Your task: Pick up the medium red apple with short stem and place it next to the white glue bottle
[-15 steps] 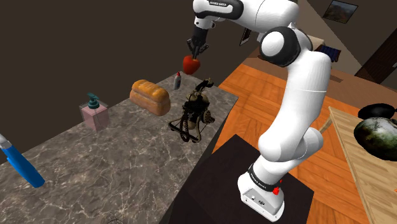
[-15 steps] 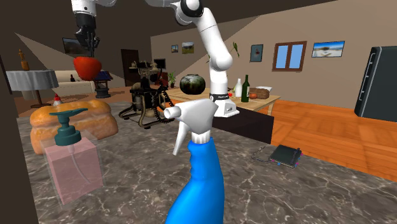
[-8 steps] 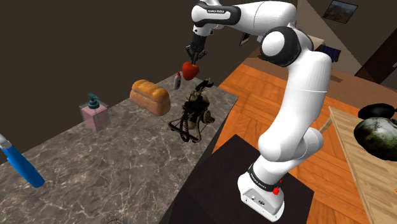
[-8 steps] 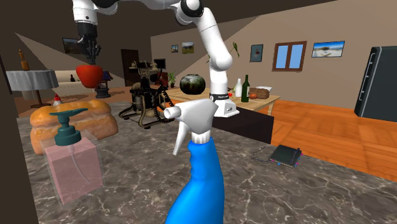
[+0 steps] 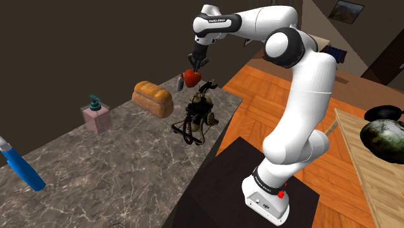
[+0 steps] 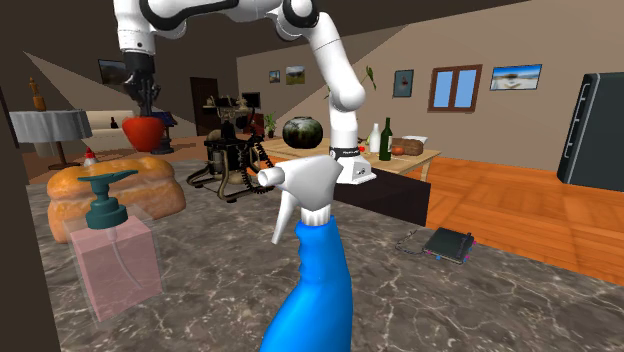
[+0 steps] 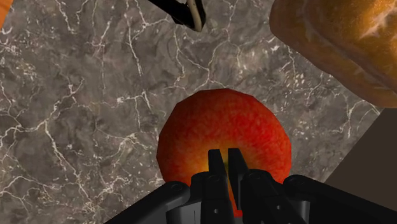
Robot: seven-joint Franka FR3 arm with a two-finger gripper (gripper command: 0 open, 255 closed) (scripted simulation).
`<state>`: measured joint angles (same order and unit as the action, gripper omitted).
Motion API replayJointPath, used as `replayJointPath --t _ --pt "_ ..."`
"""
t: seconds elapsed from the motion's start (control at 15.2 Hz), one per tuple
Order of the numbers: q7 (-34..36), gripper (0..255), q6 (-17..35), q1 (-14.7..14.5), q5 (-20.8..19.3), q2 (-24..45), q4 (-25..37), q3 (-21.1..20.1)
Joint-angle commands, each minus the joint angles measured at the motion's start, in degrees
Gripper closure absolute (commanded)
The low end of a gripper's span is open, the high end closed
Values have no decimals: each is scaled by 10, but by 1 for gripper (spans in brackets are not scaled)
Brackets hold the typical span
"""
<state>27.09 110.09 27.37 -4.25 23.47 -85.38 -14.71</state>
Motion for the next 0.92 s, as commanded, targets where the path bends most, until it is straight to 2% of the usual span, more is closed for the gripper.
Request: replayJointPath --t 0.0,0.86 --pt "0 255 16 1 0 0 -16 0" --pt "4 255 103 0 -9 29 -75 5"
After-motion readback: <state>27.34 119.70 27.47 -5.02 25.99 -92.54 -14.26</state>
